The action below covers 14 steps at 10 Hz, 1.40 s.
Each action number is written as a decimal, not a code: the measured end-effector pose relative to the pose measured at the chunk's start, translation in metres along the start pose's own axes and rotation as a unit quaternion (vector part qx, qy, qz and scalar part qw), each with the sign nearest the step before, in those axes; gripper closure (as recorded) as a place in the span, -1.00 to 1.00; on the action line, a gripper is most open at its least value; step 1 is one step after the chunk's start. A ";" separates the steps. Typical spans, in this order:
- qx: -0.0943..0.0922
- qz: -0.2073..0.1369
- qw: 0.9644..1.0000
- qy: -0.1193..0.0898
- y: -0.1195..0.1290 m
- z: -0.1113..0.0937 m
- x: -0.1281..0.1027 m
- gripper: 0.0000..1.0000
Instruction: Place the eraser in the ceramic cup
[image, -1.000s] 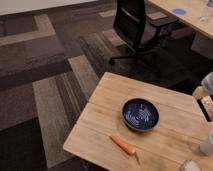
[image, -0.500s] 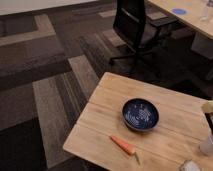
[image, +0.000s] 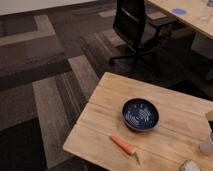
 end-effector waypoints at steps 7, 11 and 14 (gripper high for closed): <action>-0.024 -0.025 0.999 -0.011 0.008 0.008 -0.007 0.84; -0.024 -0.025 0.999 -0.011 0.007 0.008 -0.006 0.84; -0.024 -0.024 0.999 -0.011 0.007 0.008 -0.006 0.67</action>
